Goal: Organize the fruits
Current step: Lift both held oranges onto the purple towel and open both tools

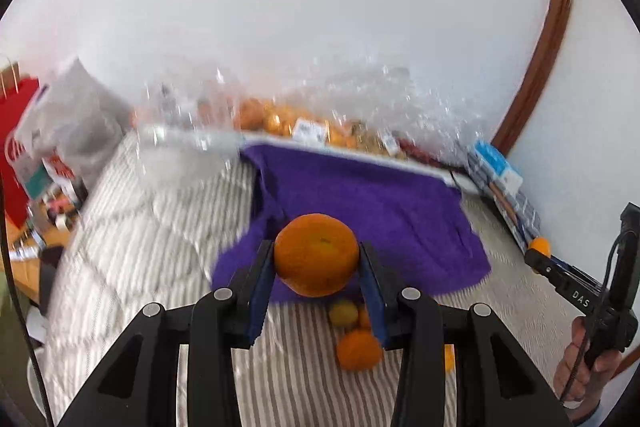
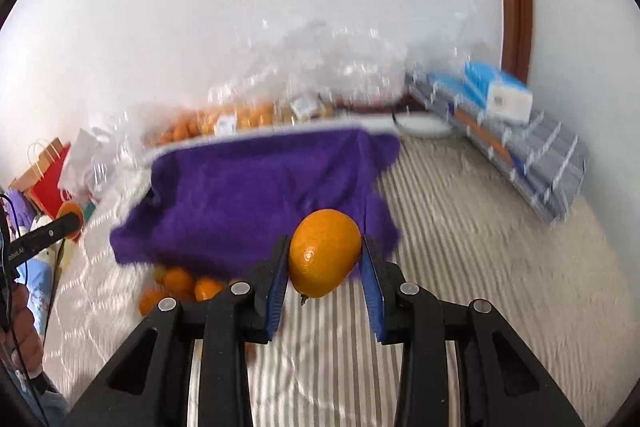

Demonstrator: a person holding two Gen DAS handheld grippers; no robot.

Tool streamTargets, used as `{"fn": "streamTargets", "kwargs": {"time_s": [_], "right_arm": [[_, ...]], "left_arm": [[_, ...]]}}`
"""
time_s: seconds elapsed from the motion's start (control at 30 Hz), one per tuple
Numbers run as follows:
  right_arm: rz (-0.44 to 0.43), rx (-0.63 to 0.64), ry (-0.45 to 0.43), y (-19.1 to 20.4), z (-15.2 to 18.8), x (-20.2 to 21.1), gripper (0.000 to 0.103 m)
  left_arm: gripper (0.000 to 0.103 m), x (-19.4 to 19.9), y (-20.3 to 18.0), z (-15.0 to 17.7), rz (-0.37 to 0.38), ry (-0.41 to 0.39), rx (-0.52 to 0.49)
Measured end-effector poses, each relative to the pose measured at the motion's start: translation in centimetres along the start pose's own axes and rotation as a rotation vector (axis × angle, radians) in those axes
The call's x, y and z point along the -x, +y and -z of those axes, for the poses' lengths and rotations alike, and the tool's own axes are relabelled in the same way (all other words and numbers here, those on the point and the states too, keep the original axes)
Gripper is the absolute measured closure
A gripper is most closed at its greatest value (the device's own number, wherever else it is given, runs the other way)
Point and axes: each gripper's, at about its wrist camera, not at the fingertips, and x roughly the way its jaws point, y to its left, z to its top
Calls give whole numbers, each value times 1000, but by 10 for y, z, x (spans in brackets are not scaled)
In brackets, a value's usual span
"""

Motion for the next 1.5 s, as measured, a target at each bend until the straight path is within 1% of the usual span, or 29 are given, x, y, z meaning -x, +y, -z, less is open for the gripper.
{"fn": "streamTargets", "kwargs": {"time_s": [0.17,0.23,0.4,0.5,0.57,0.67,0.73,0.8,0.87,1.07,1.2,1.4,1.5], "right_arm": [[-18,11,-59,9,-43,-4,69],[-16,14,-75,11,-57,-9,69],[-21,2,-87,13,-86,-35,68],[2,18,-95,14,-93,-56,69],[7,24,-97,12,-94,-71,69],[-5,13,-82,6,-86,-98,69],[-6,12,-38,0,-76,-120,69],[-1,25,1,-2,-72,-132,69],[-4,25,18,-5,-67,-142,69],[17,47,90,-6,-54,-167,69],[26,50,113,-5,-50,-175,69],[40,76,128,0,-48,-179,68],[47,82,138,1,-46,-182,68]], "left_arm": [[64,-2,0,-38,-8,-63,19],[64,-10,-2,-51,-3,-84,29],[64,-49,-7,-73,10,-82,74],[64,-76,-14,-78,15,-85,74],[64,-97,-15,-76,10,-90,61],[64,-127,-12,-64,12,-43,60],[64,-140,-10,-59,-5,-7,52],[64,-151,-8,-55,-21,17,59],[64,-157,-8,-52,-19,39,60],[64,-170,-13,-46,-51,80,9],[64,-176,-15,-43,-51,104,13],[64,-182,-20,-38,-66,135,-12],[64,-184,-18,-36,-69,144,1]]}}
